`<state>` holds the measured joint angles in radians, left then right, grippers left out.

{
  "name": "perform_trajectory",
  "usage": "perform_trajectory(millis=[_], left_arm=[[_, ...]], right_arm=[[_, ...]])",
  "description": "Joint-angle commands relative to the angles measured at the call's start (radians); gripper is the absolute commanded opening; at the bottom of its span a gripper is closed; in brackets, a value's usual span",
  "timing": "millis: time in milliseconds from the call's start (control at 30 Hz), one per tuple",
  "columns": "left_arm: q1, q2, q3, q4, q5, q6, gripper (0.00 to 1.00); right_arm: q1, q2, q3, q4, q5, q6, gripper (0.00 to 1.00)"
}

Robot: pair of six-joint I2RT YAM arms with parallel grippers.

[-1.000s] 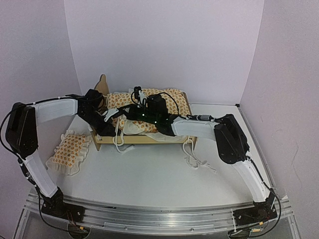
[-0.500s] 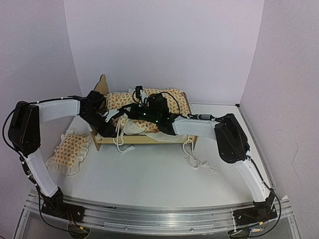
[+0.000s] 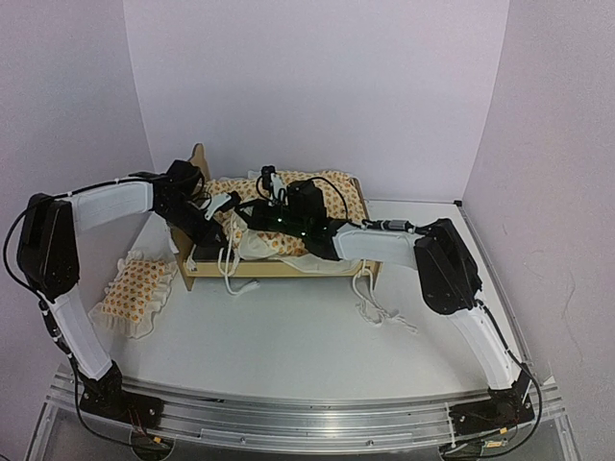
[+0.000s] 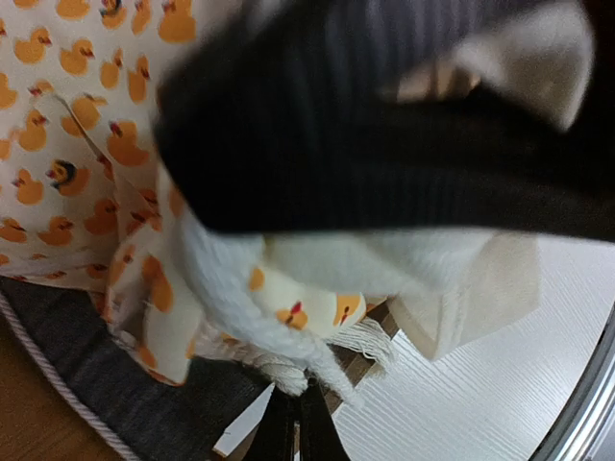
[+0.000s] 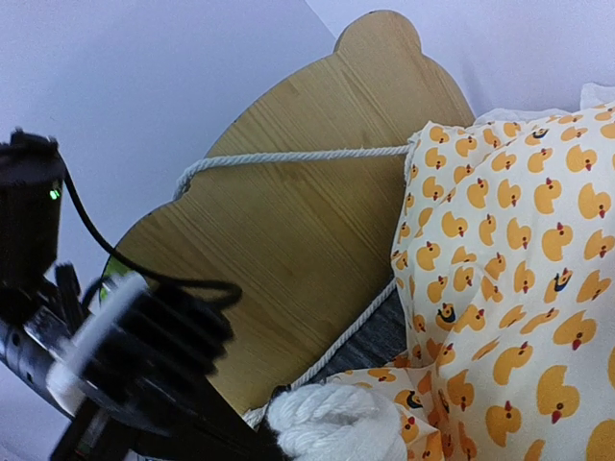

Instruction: Set up the pet bed

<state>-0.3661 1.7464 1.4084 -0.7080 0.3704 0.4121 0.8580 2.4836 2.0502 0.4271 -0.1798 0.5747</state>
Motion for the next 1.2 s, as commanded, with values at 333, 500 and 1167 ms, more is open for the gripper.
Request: perform_trajectory(millis=[333,500,1167], left_arm=[[-0.001,-0.069,0.257,-0.082,-0.253,0.150,0.00],[-0.001,-0.077,0.324,-0.123,-0.276,0.168,0.00],[-0.001,-0.089,0.397,-0.320,-0.058,0.080,0.00]], right_arm=[[0.011,-0.068,-0.003,0.033,-0.022,-0.014,0.00],[0.011,-0.067,-0.005,0.033,-0.021,-0.015,0.00],[0.010,-0.071,-0.012,0.033,-0.018,-0.022,0.00]])
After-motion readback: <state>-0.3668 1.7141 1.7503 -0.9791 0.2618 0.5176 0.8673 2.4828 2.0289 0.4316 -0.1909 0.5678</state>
